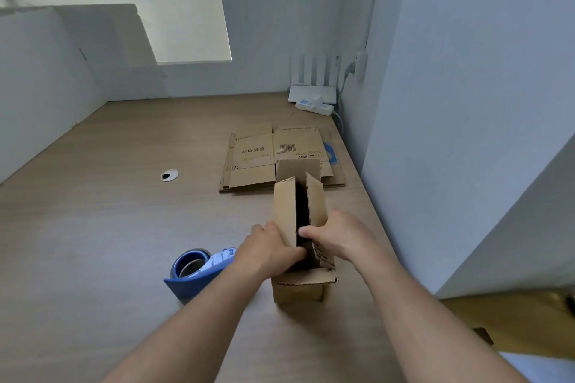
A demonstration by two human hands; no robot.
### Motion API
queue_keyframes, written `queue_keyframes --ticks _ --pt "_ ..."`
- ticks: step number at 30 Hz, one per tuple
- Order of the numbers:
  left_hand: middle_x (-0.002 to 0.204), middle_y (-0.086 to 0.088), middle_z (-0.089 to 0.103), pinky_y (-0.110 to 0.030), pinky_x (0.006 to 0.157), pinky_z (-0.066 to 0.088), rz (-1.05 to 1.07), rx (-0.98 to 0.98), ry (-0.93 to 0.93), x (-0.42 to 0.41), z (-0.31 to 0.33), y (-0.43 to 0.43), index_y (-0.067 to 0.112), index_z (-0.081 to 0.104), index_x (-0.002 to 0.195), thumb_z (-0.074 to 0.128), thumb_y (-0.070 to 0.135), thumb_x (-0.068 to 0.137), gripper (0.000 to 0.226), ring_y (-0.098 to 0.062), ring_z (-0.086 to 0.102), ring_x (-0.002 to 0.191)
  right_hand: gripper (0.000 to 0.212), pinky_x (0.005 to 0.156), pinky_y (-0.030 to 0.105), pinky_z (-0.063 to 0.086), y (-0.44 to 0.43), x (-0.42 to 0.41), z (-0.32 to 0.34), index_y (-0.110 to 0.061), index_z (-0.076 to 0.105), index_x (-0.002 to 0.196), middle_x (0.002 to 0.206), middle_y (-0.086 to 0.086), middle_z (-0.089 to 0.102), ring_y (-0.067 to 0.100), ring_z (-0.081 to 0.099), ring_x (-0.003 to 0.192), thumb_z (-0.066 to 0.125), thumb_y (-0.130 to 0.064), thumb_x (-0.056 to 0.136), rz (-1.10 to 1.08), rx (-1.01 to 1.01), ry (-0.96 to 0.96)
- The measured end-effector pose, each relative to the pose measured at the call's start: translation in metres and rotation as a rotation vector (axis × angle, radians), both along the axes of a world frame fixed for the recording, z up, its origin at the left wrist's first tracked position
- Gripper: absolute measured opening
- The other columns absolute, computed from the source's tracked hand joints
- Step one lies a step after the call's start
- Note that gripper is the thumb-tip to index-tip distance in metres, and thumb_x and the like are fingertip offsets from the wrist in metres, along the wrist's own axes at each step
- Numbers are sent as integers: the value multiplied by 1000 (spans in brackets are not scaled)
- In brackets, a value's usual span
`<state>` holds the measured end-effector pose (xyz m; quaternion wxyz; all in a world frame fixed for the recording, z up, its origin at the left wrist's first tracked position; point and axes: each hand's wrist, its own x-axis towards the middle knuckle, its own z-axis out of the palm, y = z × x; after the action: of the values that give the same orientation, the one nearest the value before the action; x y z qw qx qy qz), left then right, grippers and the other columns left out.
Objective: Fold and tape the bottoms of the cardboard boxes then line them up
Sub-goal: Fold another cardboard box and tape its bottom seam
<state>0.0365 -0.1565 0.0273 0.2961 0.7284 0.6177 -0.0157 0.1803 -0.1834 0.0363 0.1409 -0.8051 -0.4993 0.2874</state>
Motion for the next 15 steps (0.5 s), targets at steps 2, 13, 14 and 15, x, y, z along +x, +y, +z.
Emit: queue_keyframes --ticks 2,13,14,15 --pt "106 -8 53 -28 70 45 3 26 0 -2 3 0 14 48 117 51 43 87 41 -22 56 93 27 60 30 44 -3 -1 -1 -14 57 86 76 3 59 21 57 70 52 -41 85 -41 -11 65" --pt "88 -17 61 -49 77 54 144 104 -480 -16 7 -4 6 53 82 40 12 91 17 -37 62 85 28 48 24 23 -29 4 13 -17 34 66 65 -3 34 23 35 68 45 -7 89 -179 333 -8" --pt "88 -19 61 -51 77 54 166 109 -504 -16 9 -8 3 54 84 41 12 90 17 -37 63 85 19 51 29 27 -32 5 18 -14 39 72 70 0 39 24 37 72 43 -6 90 -162 355 -6" --pt "89 -19 62 -52 76 54 186 115 -522 -15 11 -13 1 54 85 41 12 90 18 -37 63 84 17 54 31 28 -35 6 23 -14 41 76 73 1 41 26 38 75 42 -6 90 -144 378 -11"
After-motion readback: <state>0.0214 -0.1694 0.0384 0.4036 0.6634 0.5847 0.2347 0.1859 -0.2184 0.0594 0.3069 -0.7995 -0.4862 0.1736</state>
